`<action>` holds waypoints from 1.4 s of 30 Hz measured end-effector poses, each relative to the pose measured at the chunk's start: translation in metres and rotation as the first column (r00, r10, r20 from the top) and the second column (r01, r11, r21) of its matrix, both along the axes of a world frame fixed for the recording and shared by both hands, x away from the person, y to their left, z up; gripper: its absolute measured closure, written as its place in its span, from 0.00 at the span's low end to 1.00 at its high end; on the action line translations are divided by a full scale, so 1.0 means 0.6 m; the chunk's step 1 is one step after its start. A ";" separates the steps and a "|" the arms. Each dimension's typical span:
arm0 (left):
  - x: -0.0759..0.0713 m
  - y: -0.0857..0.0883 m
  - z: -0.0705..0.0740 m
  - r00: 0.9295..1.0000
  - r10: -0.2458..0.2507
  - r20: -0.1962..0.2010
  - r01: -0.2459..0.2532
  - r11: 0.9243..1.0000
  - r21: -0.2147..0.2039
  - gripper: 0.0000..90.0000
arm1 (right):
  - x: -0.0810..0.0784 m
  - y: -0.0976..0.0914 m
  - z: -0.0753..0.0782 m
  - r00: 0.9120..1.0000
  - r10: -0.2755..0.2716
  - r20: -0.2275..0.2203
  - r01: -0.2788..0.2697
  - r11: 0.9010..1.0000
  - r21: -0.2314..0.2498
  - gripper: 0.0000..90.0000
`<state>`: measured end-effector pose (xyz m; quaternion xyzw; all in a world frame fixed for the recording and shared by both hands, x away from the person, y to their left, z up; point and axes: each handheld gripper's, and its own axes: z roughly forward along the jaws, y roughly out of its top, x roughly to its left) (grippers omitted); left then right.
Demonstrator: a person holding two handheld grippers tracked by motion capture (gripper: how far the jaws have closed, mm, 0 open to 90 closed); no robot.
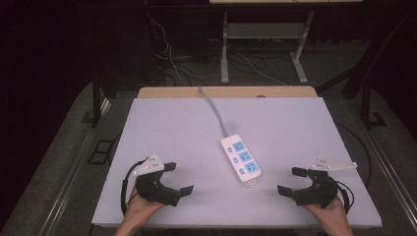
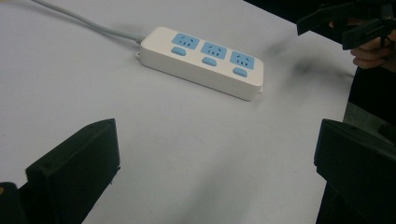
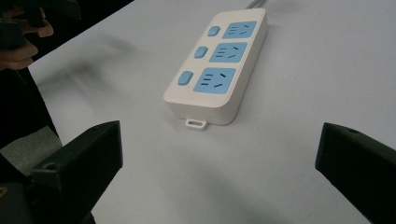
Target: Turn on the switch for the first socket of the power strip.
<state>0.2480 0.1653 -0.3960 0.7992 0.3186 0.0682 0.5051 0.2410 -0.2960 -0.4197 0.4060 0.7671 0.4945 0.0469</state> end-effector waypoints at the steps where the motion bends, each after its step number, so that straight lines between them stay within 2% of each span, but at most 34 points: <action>1: 0.002 0.000 0.001 1.000 -0.002 -0.003 0.002 1.000 0.000 0.00 | 0.000 0.000 0.000 1.000 0.000 0.002 0.000 1.000 0.002 0.00; 18: 0.042 -0.022 0.026 0.999 -0.038 -0.038 0.039 0.999 0.028 0.00 | -0.002 0.002 -0.001 1.000 0.008 -0.001 -0.008 1.000 -0.013 0.00; 27: 0.064 -0.036 0.040 0.997 -0.056 -0.057 0.059 0.996 0.060 0.00 | -0.002 0.002 -0.001 1.000 0.009 -0.004 -0.009 1.000 -0.014 0.00; 42: 0.093 -0.049 0.052 0.995 -0.072 -0.072 0.078 0.994 0.074 0.00 | -0.001 0.002 -0.002 1.000 0.008 -0.008 -0.008 1.000 -0.019 0.00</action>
